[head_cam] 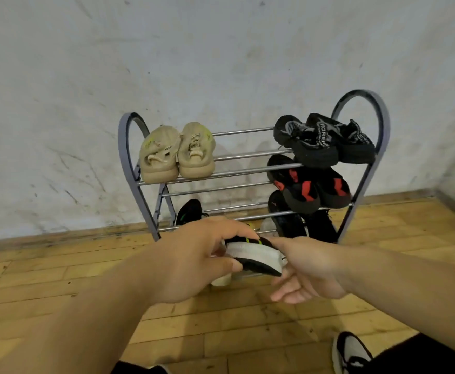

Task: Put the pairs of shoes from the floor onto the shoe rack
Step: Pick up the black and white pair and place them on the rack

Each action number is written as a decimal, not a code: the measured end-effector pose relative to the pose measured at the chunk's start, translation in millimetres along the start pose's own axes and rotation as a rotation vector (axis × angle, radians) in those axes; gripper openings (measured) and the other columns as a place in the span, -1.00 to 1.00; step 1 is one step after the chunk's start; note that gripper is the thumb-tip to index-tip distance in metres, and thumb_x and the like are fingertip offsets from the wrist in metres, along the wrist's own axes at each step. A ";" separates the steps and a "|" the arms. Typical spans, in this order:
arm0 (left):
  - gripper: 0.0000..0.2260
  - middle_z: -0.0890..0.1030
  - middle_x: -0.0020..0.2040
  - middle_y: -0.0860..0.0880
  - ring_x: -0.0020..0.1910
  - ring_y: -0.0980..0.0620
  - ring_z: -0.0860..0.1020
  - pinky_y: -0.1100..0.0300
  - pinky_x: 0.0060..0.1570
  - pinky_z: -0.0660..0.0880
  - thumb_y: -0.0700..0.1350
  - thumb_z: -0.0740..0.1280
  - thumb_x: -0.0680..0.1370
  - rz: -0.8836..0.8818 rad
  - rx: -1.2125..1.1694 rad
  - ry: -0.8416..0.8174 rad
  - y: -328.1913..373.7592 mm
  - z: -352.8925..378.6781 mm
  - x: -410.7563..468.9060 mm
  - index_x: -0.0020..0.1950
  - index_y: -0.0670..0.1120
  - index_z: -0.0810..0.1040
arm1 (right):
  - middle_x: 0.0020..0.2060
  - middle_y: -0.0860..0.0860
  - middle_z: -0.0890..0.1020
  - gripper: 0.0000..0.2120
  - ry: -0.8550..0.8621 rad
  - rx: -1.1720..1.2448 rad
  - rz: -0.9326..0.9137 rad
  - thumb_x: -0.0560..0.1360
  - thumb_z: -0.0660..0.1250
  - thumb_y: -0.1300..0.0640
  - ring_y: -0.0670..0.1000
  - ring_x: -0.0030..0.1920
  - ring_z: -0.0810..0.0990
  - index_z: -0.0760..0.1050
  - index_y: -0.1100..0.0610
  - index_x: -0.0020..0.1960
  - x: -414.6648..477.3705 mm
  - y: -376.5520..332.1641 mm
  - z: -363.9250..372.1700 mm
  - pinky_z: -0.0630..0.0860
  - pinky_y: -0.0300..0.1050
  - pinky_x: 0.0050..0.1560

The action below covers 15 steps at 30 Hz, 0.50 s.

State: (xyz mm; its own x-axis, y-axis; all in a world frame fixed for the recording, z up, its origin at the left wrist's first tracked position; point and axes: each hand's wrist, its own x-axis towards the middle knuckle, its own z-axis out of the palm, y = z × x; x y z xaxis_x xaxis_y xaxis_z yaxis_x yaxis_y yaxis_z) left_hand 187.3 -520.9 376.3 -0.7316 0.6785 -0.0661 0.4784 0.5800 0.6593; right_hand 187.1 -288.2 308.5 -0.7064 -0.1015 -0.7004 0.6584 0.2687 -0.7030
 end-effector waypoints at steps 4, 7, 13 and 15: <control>-0.56 0.49 0.17 0.31 0.15 0.23 0.53 0.19 0.18 0.48 -0.06 0.41 0.62 0.018 0.003 0.074 1.8 24.0 3.7 0.38 0.39 0.44 | 0.05 0.11 0.72 -0.64 0.019 0.173 -0.063 0.68 0.19 -0.18 0.08 -0.17 0.76 0.50 -0.02 0.36 -1.5 6.0 -12.1 0.62 -0.03 -0.11; -0.53 0.48 0.21 0.30 0.13 0.17 0.58 0.23 0.11 0.50 -0.03 0.48 0.57 -0.058 -0.141 0.049 -2.9 35.1 6.5 0.35 0.42 0.46 | 0.09 0.08 0.70 -0.66 0.067 0.256 -0.109 0.67 0.29 -0.01 0.00 -0.31 0.73 0.41 -0.13 0.44 -0.3 11.9 -19.5 0.61 -0.05 -0.19; -0.50 0.54 0.29 0.17 0.07 0.12 0.66 0.19 0.03 0.64 -0.05 0.43 0.61 -0.415 -0.588 0.066 -21.7 50.5 17.0 0.46 0.35 0.39 | 0.26 0.06 0.64 -0.50 0.035 0.198 -0.142 0.66 0.32 0.08 0.07 -0.03 0.74 0.29 -0.19 0.54 4.4 24.4 -26.6 0.65 -0.03 -0.08; -0.46 0.61 0.31 0.02 0.07 -0.06 0.72 0.04 0.09 0.65 -0.11 0.44 0.61 -0.502 -0.740 0.000 -30.4 60.4 21.4 0.51 0.27 0.38 | 0.23 0.02 0.67 -0.50 0.005 0.164 -0.159 0.67 0.31 0.08 0.07 0.02 0.75 0.27 -0.21 0.54 5.5 25.9 -28.5 0.64 -0.02 -0.01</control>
State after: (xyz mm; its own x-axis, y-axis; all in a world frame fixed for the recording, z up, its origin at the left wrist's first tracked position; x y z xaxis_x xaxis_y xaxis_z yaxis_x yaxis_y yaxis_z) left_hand 186.5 -496.8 309.7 -0.7704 0.4233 -0.4767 -0.3336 0.3696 0.8673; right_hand 192.9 -254.6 290.0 -0.8056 -0.1256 -0.5790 0.5719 0.0904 -0.8153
